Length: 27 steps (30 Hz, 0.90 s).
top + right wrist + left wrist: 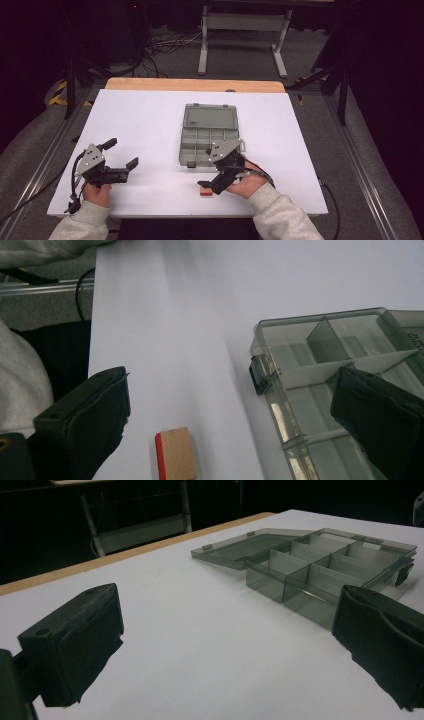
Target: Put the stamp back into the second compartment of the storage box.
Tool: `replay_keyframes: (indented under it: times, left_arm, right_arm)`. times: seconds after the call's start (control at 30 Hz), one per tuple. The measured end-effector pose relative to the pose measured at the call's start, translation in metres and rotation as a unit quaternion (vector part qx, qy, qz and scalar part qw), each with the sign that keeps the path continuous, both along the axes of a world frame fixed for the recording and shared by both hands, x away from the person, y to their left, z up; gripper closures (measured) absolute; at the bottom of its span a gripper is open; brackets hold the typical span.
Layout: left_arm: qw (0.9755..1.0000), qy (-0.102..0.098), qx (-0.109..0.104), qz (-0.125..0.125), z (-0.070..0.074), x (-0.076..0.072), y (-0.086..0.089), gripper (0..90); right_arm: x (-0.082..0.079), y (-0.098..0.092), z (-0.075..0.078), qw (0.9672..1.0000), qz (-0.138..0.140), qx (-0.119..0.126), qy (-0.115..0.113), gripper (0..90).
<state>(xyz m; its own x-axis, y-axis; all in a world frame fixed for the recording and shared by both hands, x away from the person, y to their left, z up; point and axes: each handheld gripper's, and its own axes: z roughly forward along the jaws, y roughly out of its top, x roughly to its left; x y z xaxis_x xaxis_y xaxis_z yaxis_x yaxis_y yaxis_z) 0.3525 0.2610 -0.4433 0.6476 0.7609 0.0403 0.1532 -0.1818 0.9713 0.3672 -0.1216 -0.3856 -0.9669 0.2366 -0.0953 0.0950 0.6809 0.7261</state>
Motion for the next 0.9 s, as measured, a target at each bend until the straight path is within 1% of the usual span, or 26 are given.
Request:
replay_keyframes:
  times: [0.03, 0.2, 0.33, 0.47, 0.6, 0.63, 0.67, 0.73, 0.77, 0.8, 0.83, 0.9]
  left_arm:
    - [1.0, 0.0, 0.0, 0.0, 0.0, 0.0, 0.0, 0.9]
    - [1.0, 0.001, 0.001, 0.0, 0.0, 0.0, 0.0, 0.9]
    - [1.0, 0.001, 0.001, 0.0, 0.0, 0.0, 0.0, 0.9]
    - [1.0, 0.001, 0.001, 0.0, 0.0, 0.0, 0.0, 1.0]
    - [1.0, 0.001, 0.001, 0.0, 0.0, 0.0, 0.0, 0.9]
    - [1.0, 0.001, 0.001, 0.0, 0.0, 0.0, 0.0, 1.0]
    - [1.0, 0.001, 0.001, 0.0, 0.0, 0.0, 0.0, 1.0]
    - [1.0, 0.001, 0.001, 0.0, 0.0, 0.0, 0.0, 0.9]
    - [1.0, 0.001, 0.001, 0.0, 0.0, 0.0, 0.0, 1.0]
    - [1.0, 0.001, 0.001, 0.0, 0.0, 0.0, 0.0, 1.0]
    - [1.0, 0.001, 0.001, 0.0, 0.0, 0.0, 0.0, 1.0]
    - [1.0, 0.001, 0.001, 0.0, 0.0, 0.0, 0.0, 1.0]
  right_arm:
    - [0.0, 0.001, -0.001, 0.9999, 0.003, -0.011, 0.004, 3.9]
    - [-0.001, 0.005, -0.003, 0.9989, 0.016, -0.042, 0.013, 5.0]
    - [-0.001, 0.007, -0.006, 0.9969, 0.023, -0.072, 0.023, 5.4]
    - [0.0, 0.009, -0.008, 0.9951, 0.027, -0.09, 0.032, 6.5]
    - [0.0, 0.011, -0.01, 0.9925, 0.032, -0.108, 0.047, 7.9]
    - [0.0, 0.011, -0.01, 0.9925, 0.032, -0.108, 0.047, 7.9]
    - [0.001, 0.012, -0.011, 0.9917, 0.033, -0.113, 0.051, 8.1]
    - [0.001, 0.014, -0.015, 0.9883, 0.037, -0.133, 0.063, 8.4]
    - [0.001, 0.014, -0.015, 0.9883, 0.037, -0.133, 0.063, 8.4]
    - [0.001, 0.016, -0.017, 0.9868, 0.042, -0.141, 0.068, 8.4]
    - [0.001, 0.017, -0.018, 0.986, 0.044, -0.145, 0.068, 8.4]
    - [0.0, 0.017, -0.018, 0.9844, 0.037, -0.154, 0.078, 8.4]
